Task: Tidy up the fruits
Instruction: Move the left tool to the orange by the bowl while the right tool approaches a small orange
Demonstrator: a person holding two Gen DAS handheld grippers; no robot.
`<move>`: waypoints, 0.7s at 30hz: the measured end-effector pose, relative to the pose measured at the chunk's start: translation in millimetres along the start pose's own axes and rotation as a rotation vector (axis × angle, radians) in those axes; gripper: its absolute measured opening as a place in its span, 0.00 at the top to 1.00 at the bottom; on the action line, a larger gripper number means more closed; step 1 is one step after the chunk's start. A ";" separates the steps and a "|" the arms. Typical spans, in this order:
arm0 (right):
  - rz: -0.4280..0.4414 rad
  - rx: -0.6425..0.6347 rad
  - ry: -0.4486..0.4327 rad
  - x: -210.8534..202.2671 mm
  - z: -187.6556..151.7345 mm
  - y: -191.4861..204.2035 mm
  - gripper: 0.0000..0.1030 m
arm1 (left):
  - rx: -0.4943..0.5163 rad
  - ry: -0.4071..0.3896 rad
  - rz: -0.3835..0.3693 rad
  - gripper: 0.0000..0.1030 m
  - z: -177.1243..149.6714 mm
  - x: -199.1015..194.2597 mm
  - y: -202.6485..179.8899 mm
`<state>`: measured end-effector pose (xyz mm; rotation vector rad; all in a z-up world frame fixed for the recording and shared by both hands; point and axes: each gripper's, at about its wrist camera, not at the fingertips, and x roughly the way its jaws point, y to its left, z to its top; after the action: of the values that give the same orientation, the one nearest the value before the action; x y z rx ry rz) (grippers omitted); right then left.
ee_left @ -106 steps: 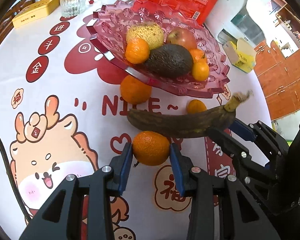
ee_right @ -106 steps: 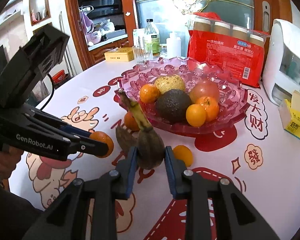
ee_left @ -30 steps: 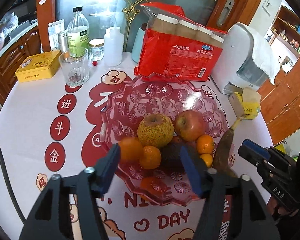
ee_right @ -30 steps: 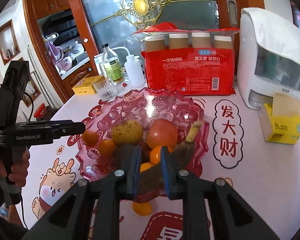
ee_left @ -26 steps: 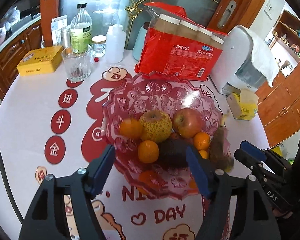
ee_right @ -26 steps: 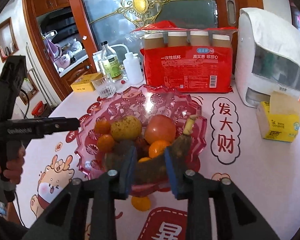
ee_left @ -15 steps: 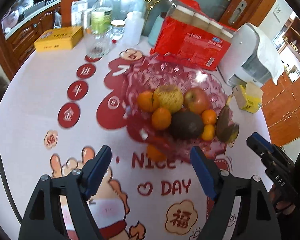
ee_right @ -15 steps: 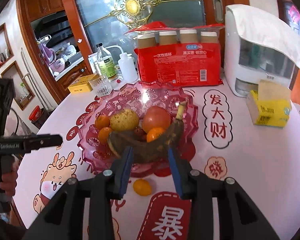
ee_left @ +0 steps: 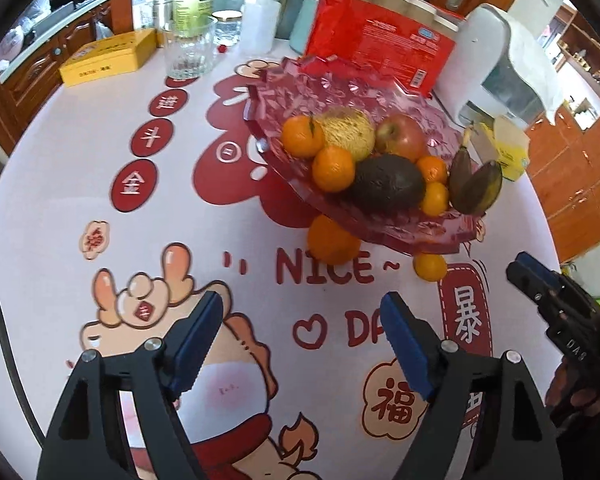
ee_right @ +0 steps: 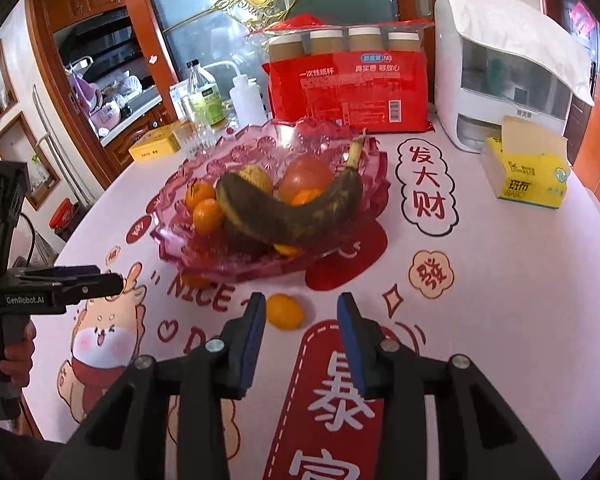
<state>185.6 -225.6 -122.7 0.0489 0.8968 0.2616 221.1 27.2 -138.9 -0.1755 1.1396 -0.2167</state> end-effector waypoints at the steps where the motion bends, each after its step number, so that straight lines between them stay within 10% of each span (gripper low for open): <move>1: -0.002 -0.007 0.000 1.8 -4.0 1.7 0.64 | 0.012 -0.004 -0.008 0.23 -1.2 3.0 -1.2; 21: -0.024 -0.067 0.020 52.2 -29.3 18.0 0.64 | 0.198 -0.107 -0.054 0.23 3.1 57.1 -23.6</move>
<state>190.2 -197.3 -178.3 -0.0264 0.9069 0.2696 244.8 -10.3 -181.9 -0.0414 1.0008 -0.3622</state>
